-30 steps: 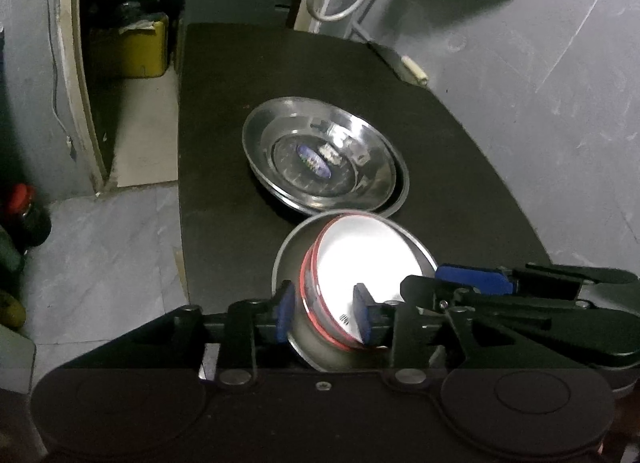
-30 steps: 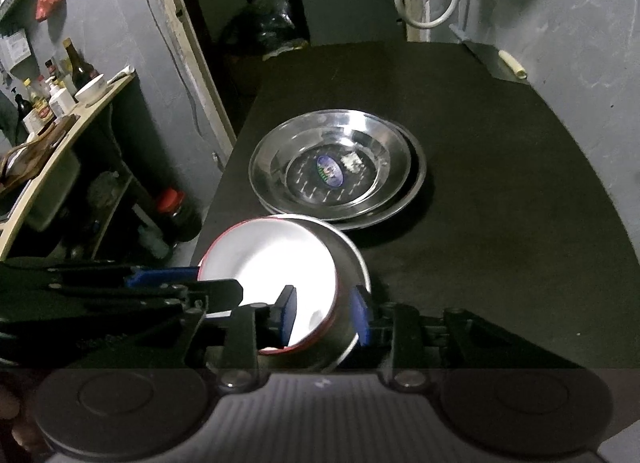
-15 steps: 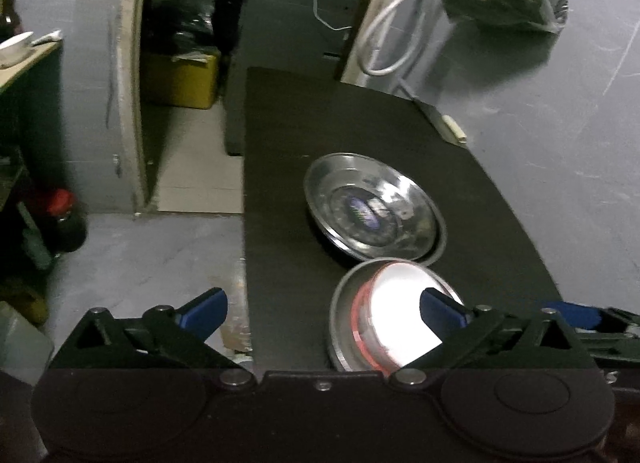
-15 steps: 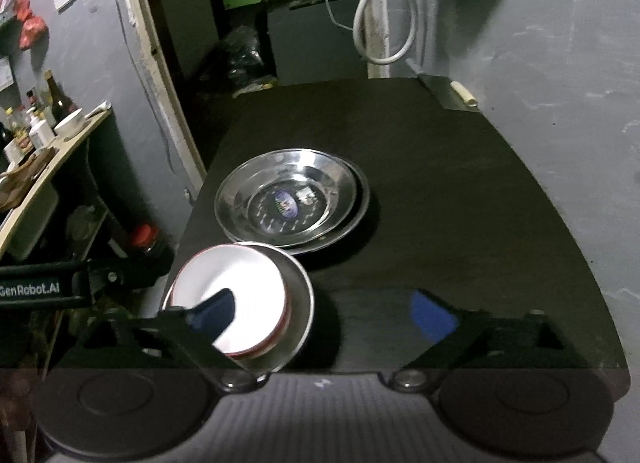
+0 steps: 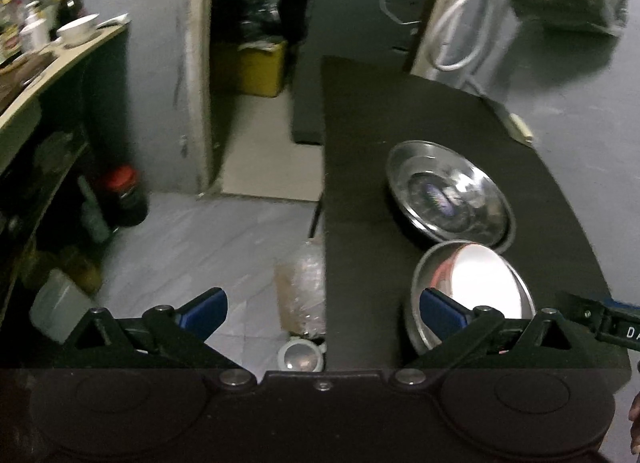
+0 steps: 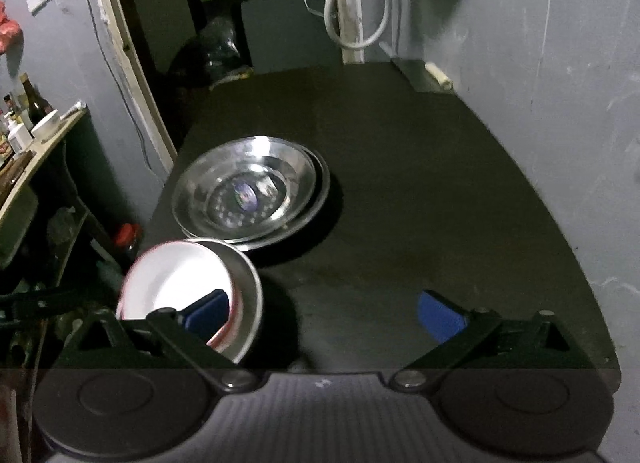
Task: Organize plates and bowls
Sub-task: 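Move the right gripper to the steel bowl rim and grasp it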
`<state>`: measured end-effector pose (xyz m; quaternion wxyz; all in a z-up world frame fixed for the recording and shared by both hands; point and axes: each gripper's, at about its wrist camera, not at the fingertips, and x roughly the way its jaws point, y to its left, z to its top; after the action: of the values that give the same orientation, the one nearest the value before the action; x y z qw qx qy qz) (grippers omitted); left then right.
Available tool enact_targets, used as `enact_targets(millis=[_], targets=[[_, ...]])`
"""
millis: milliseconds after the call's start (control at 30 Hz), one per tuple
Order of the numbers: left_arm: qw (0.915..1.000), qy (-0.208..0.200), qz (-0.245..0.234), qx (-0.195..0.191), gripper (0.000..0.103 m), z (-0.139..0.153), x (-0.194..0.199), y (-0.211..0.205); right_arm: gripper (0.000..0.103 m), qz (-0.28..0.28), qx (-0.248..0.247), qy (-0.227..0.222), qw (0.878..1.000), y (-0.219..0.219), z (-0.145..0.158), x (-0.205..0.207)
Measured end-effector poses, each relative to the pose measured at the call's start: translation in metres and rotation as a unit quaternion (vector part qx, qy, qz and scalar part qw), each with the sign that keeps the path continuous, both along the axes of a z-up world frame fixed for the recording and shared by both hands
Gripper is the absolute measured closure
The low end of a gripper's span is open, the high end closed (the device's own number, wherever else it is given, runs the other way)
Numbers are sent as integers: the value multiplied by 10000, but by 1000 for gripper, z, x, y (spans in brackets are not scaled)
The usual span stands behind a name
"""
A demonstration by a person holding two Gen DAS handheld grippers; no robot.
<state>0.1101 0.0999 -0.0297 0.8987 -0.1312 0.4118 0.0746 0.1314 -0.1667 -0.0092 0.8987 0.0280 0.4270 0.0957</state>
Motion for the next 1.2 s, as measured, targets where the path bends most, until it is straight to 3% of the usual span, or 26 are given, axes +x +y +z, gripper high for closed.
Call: enact_targets(millis=[267,500,633,800,933,1200], targets=[[9984,279,481,140,1,7,9,-6,0,238,-23,218,9995,-14,-9,30],[9959,520,464,574,1,10,13,-16,0,443,19,368,9983,-17,-21,43],[9952,651,400,616,1,10,22,-14,0,532,70,478,9974,-16,-25,46],[9956,660,5,666,1,8,37,-10,0,484,146,509,9974,-12,-23,48],[9936,770,-584,586,1,-3,49,-2,0,470,75,549,9974,0,-21,47],[9862,853,-1406,211,1,-18,69,12,0,164,-591,705,9956,23,-20,38]])
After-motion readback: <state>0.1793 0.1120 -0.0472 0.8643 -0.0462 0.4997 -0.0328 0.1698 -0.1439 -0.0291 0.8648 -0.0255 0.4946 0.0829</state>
